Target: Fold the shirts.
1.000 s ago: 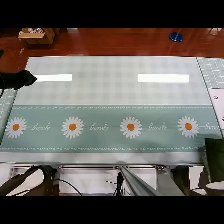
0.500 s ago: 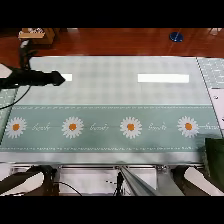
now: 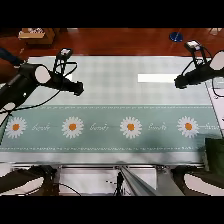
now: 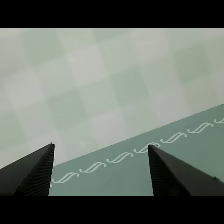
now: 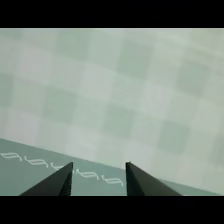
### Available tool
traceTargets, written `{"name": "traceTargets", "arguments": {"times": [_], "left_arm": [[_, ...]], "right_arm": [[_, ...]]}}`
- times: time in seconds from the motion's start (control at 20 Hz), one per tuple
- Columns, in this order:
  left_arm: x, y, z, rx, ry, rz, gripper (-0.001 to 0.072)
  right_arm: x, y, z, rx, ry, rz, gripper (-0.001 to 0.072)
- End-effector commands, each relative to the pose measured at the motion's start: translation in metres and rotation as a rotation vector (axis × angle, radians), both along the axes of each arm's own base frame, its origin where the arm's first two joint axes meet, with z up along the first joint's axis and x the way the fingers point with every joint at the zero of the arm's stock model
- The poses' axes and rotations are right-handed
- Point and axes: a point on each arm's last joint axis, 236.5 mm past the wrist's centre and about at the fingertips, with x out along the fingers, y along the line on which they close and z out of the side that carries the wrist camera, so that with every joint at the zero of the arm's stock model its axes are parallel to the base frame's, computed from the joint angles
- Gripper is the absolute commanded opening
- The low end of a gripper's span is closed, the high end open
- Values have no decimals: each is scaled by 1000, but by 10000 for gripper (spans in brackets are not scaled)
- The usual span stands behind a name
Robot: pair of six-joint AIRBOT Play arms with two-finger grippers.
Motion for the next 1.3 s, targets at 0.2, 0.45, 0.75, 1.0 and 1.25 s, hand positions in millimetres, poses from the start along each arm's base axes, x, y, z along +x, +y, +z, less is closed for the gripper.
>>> {"name": "traceTargets", "arguments": {"times": [0.2, 0.45, 0.75, 1.0, 1.25], "left_arm": [[15, -2, 23, -34, -96, 114, 566], [18, 0, 22, -33, -101, 123, 720], [18, 1, 22, -33, -100, 125, 720], [18, 1, 21, -33, -100, 124, 720], [18, 1, 21, -33, -100, 125, 720]], "right_arm": [[5, 36, -16, 90, -38, 24, 401], [-1, 33, -28, 79, -15, 24, 605], [-2, 33, -28, 80, -9, 24, 602], [-2, 33, -28, 80, -9, 24, 601], [-2, 33, -28, 80, -9, 24, 601]]}}
